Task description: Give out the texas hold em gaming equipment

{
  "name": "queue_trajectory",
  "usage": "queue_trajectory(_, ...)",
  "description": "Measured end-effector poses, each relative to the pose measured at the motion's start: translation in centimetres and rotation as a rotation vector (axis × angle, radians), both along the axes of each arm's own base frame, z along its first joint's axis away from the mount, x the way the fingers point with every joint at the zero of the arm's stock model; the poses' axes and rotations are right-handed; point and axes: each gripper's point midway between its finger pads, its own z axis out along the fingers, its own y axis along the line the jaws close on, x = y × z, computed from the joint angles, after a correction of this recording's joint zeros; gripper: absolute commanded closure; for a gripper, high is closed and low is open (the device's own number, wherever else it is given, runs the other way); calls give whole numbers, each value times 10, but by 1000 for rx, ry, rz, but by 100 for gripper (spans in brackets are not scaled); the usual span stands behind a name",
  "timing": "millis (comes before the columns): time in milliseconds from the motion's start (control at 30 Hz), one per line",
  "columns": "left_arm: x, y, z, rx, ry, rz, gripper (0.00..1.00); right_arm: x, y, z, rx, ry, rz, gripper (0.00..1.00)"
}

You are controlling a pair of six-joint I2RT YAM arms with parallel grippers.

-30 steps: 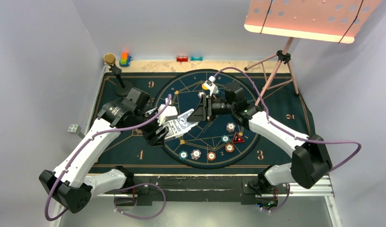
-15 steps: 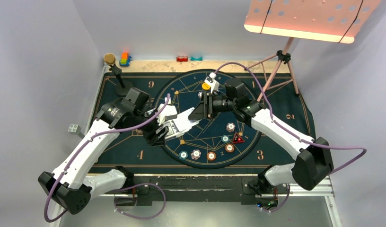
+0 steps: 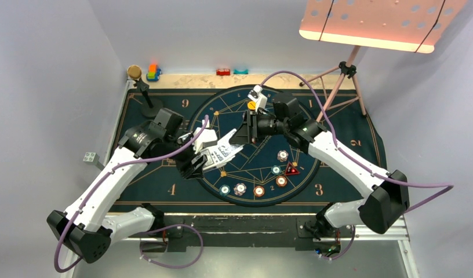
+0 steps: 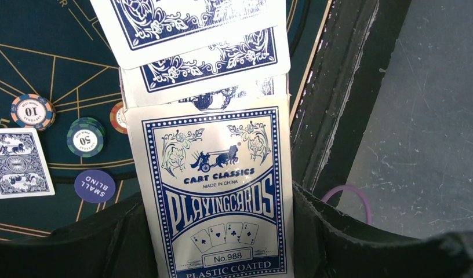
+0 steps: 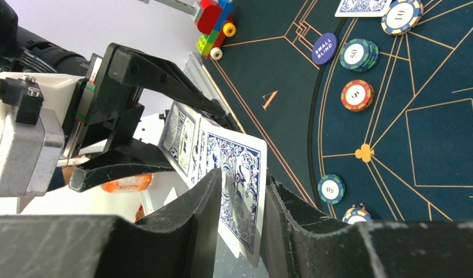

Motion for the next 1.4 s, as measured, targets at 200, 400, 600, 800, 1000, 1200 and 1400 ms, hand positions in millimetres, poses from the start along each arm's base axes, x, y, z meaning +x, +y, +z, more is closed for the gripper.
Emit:
queue_trajectory(200, -1, 1, -3, 4, 7, 1, 100, -3, 1, 2, -29, -14, 1, 65)
queue_trajectory(400, -1, 1, -4, 5, 8, 1, 100, -2, -3, -4, -67, -17, -10, 58)
queue_trajectory(600, -1, 1, -4, 5, 8, 1, 100, -1, -7, -10, -96, -22, -18, 52)
queue_trajectory(800, -1, 1, -4, 4, 11, 3, 100, -1, -11, -18, -133, -24, -28, 50)
queue_trajectory(1000, -2, 0, -3, 3, 15, 8, 100, -2, -18, -26, -179, -17, -37, 39)
queue_trajectory(1200, -3, -1, -3, -10, 32, 19, 100, -8, -21, -18, -159, -17, -41, 36)
queue_trajectory(1400, -5, -2, -16, -16, 95, 39, 100, -12, -17, -2, -91, -19, -40, 37)
